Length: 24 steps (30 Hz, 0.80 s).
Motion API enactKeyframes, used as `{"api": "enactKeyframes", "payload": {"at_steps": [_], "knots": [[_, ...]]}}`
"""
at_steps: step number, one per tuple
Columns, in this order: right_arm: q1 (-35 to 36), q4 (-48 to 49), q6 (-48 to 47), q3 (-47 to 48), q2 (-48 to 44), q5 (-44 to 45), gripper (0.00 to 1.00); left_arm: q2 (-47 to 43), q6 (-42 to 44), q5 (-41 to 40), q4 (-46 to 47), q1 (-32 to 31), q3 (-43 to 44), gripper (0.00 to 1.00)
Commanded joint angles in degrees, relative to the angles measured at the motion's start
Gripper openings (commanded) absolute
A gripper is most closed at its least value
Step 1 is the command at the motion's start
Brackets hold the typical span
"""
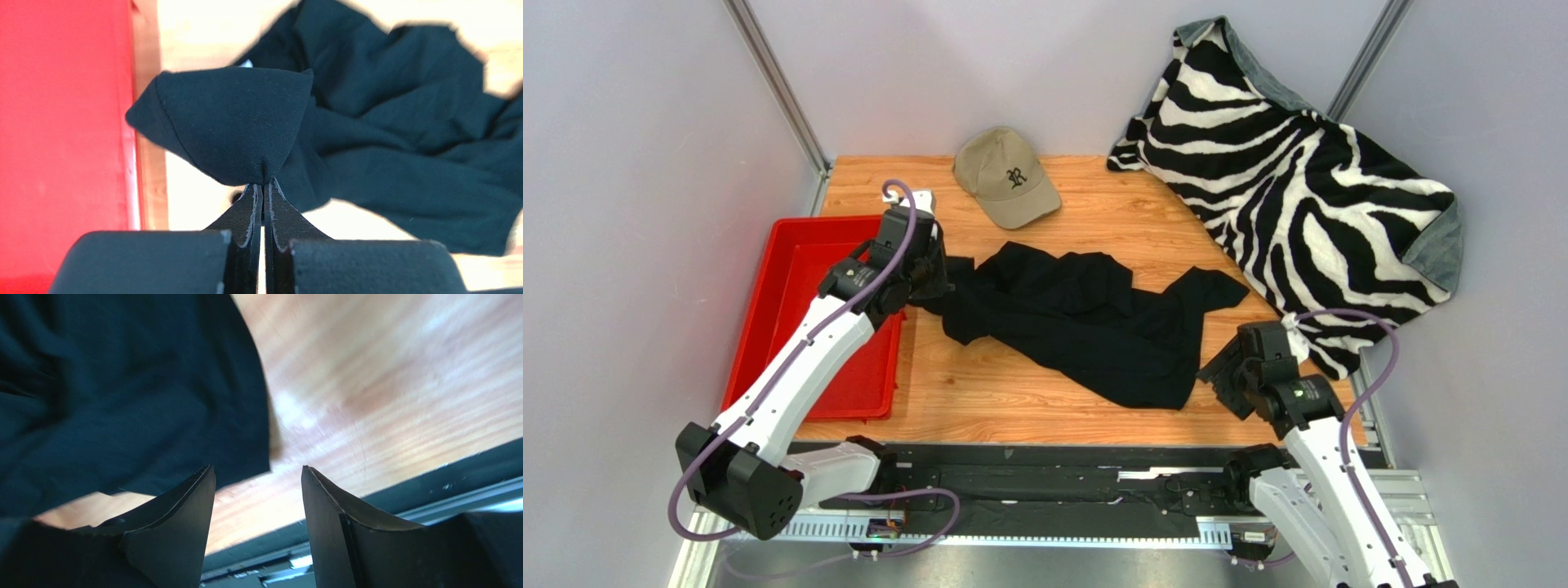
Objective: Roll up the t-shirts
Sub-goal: Pick up the T-shirt from the center of the board.
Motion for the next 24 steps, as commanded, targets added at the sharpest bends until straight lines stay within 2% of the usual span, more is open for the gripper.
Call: {"api": "enactKeyframes", "payload": {"at_steps": [1, 4, 7, 11, 14, 20, 22, 24], "knots": [[2.1, 0.1, 5.8, -6.0, -3.2, -6.4, 0.58, -0.7, -1.0, 2.7, 3.6, 0.4, -2.3, 0.0], [4.5, 1.8, 8.7, -8.9, -4.6, -6.8, 0.54, 0.0, -1.2, 3.3, 4.4, 0.4, -2.8, 0.0], [10.4, 3.3, 11.7, -10.0, -2.5, -3.3, 0.51, 0.8, -1.3, 3.6, 4.8, 0.4, -2.8, 0.0], [23.8, 6.1, 19.9, -9.6, 4.0, 4.3, 0.46, 1.1, -1.1, 3.3, 4.7, 0.4, -2.5, 0.0], [28.5, 8.1, 22.0, -8.6, 10.4, 8.3, 0.44, 1.3, -1.1, 3.0, 4.8, 0.4, -2.5, 0.0], [28.4, 10.3, 20.1, -5.0, 19.8, 15.6, 0.5, 1.9, -0.7, 2.8, 4.4, 0.4, -2.2, 0.0], [28.4, 9.9, 18.9, -4.2, 20.5, 17.8, 0.56, 1.8, -0.6, 2.2, 4.1, 0.4, -2.0, 0.0], [27.5, 12.3, 17.5, -4.2, 21.1, 19.8, 0.57, 2.0, -0.2, 1.9, 4.0, 0.4, -1.8, 0.0]]}}
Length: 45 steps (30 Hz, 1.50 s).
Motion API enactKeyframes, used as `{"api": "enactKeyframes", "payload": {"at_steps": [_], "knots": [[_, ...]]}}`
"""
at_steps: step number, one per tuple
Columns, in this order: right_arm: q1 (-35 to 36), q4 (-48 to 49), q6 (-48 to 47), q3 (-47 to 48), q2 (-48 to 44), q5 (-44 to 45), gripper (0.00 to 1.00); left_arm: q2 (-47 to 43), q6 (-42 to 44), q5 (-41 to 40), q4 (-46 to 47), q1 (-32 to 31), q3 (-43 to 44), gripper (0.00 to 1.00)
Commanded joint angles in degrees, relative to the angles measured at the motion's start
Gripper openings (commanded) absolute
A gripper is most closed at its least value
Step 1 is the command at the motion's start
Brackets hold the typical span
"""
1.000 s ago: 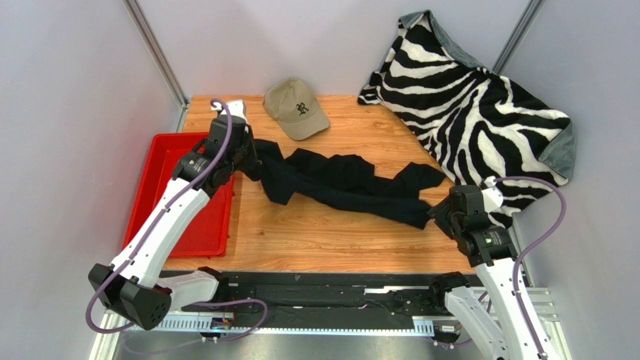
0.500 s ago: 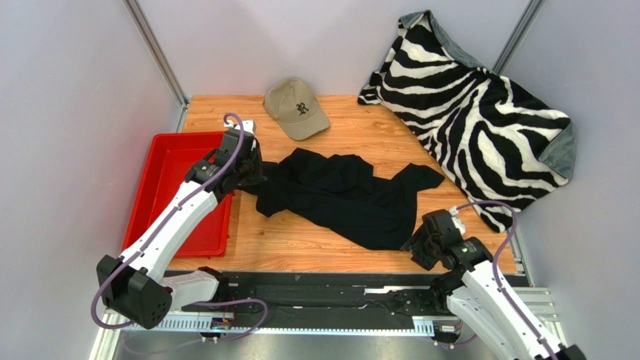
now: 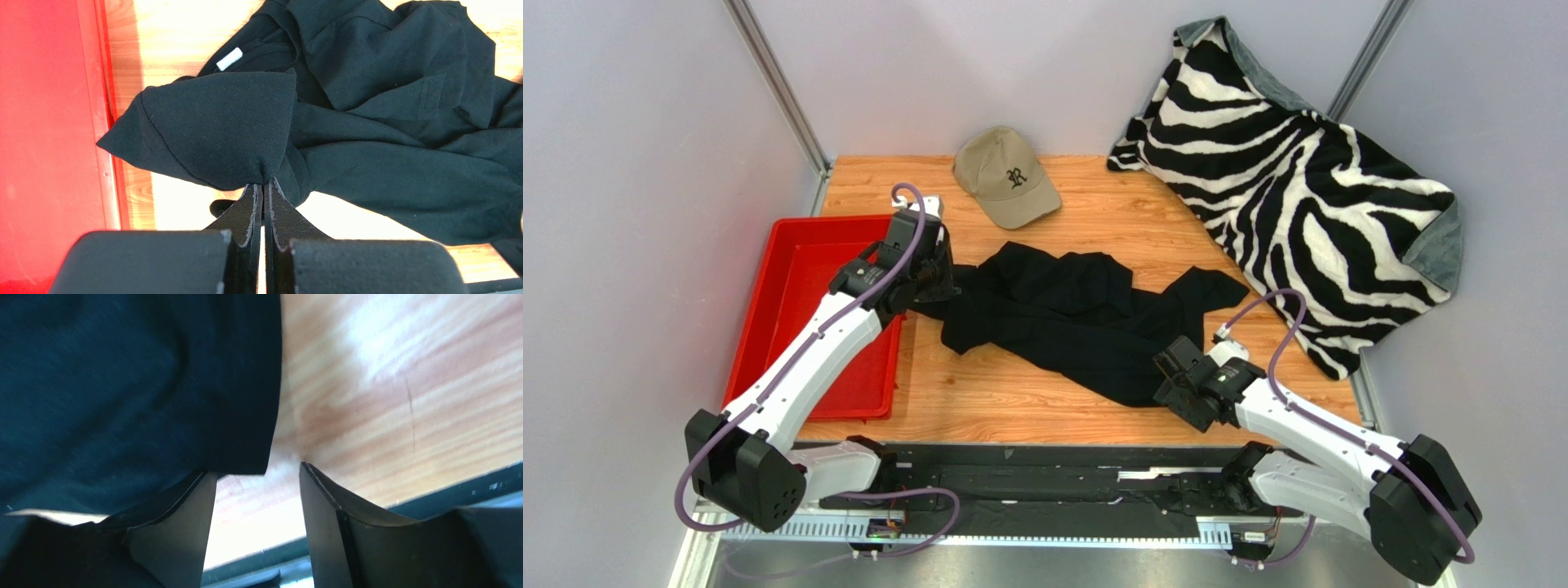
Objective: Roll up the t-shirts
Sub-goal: Pick up the T-shirt from the center of the board.
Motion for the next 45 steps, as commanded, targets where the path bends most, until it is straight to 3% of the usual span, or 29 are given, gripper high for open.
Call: {"api": "enactKeyframes", "payload": {"at_steps": [1, 9, 10, 11, 12, 13, 19, 26, 33, 37, 45], "knots": [[-1.2, 4.8, -3.2, 2.3, 1.0, 8.3, 0.56, 0.6, 0.5, -0.7, 1.3, 0.3, 1.7, 0.0], [-6.8, 7.7, -12.2, 6.9, 6.7, 8.1, 0.44, 2.5, 1.1, -1.1, 0.8, 0.3, 2.6, 0.0], [-7.2, 7.7, -12.9, 8.1, 7.3, 8.7, 0.37, 2.7, 1.2, -1.2, 0.6, 0.3, 2.6, 0.0], [-7.9, 7.8, -14.5, 8.6, 7.7, 8.9, 0.25, 2.9, 1.2, -1.1, 0.5, 0.3, 2.6, 0.0], [-8.3, 7.7, -15.4, 9.4, 8.3, 8.9, 0.03, 2.9, 1.2, -1.1, 0.3, 0.2, 2.6, 0.0], [-8.8, 7.4, -16.2, 10.2, 9.0, 8.7, 0.0, 2.8, 1.2, -1.0, 0.1, 0.3, 2.7, 0.0], [-9.4, -3.7, -20.2, 18.4, 6.8, 10.1, 0.0, -1.7, 3.1, -0.6, -3.4, 0.3, 2.6, 0.0], [-9.3, -16.6, -21.9, 21.1, -8.9, 2.5, 0.0, -12.6, 5.2, 1.6, -9.6, 0.3, 0.0, 0.0], [-8.1, -5.0, -20.0, 9.3, -7.7, -10.4, 0.06, -10.9, 4.3, 3.8, -9.6, 0.3, -0.5, 0.0], [-3.8, -3.4, -16.0, 6.0, -5.5, -6.3, 0.15, -10.1, 4.5, 3.5, -9.1, 0.3, -0.2, 0.0], [-3.2, 0.0, -10.9, -0.3, -7.0, -1.5, 0.38, -9.5, 4.8, 3.0, -9.1, 0.3, 0.4, 0.0]]}}
